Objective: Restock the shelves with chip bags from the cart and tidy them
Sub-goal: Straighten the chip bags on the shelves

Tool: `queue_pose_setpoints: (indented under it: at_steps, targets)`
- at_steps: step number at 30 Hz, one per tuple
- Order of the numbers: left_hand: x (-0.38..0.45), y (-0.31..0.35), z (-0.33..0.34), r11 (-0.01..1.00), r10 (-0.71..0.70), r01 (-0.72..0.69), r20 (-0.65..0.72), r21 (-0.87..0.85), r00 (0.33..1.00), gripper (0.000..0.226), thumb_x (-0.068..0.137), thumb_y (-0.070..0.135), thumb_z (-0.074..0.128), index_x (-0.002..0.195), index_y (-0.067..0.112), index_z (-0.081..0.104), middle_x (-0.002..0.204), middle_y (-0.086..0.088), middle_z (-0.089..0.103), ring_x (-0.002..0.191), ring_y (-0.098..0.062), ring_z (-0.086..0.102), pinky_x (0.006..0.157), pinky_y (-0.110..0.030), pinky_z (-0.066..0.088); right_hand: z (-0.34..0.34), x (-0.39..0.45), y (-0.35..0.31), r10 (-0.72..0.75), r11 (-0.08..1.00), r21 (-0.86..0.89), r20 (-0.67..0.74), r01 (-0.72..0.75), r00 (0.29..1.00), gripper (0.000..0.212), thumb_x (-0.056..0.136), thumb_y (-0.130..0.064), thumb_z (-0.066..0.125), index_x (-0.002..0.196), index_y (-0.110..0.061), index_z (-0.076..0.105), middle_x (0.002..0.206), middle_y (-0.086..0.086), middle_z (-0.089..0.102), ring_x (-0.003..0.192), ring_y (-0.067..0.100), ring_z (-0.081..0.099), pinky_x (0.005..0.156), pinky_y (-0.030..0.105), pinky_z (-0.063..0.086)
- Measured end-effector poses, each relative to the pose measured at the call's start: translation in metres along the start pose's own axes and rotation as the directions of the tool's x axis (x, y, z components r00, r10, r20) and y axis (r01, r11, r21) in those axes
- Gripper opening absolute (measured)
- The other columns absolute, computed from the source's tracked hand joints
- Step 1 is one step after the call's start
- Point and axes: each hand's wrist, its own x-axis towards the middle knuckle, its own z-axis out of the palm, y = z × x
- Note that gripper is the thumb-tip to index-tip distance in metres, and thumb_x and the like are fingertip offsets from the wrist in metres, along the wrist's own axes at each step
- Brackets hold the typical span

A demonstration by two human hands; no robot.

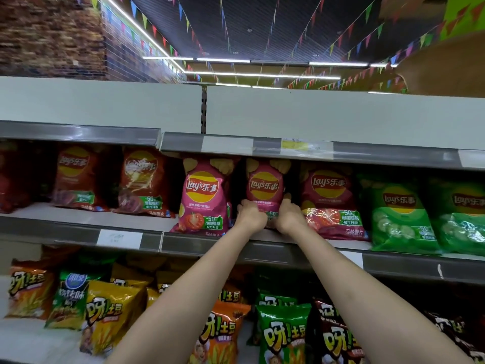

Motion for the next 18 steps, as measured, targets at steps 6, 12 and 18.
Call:
queue_pose_setpoints:
  at_steps: [6, 12, 18]
  targets:
    - [-0.006, -0.009, -0.012, 0.997, 0.011, -0.013, -0.025, -0.079, 1.0, 0.052, 0.094, 0.009, 0.052, 0.138, -0.003, 0.027, 0.135, -0.017, 0.048, 0.125, -0.031, 0.048, 0.092, -0.032, 0.042, -0.017, -0.013, 0.004, -0.039, 0.999, 0.026, 0.06, 0.037, 0.997, 0.069, 0.086, -0.022, 0.07, 0.138, -0.004, 0.028, 0.131, 0.018, 0.049, 0.114, 0.033, 0.056, 0.087, 0.037, 0.052]
    - [-0.034, 0.01, -0.001, 0.996, 0.095, -0.094, -0.074, 0.008, 0.993, 0.072, 0.091, 0.003, 0.053, 0.148, -0.004, 0.01, 0.151, -0.022, 0.019, 0.137, -0.035, 0.029, 0.111, -0.04, 0.033, -0.047, -0.032, 0.023, -0.114, 0.989, 0.09, -0.034, 0.116, 0.993, 0.071, 0.089, -0.015, 0.067, 0.145, -0.003, 0.024, 0.136, 0.019, 0.048, 0.118, 0.032, 0.054, 0.065, 0.014, 0.045]
    - [-0.061, 0.036, 0.028, 0.963, 0.255, -0.239, -0.129, 0.127, 0.958, 0.061, 0.088, 0.004, 0.056, 0.141, 0.002, 0.027, 0.144, -0.02, 0.023, 0.135, -0.034, 0.023, 0.112, -0.039, 0.025, -0.082, -0.042, 0.073, -0.085, 0.994, 0.062, -0.116, 0.093, 0.99, 0.051, 0.091, -0.021, 0.063, 0.133, -0.003, 0.039, 0.129, 0.02, 0.054, 0.116, 0.034, 0.054, 0.084, 0.032, 0.043]
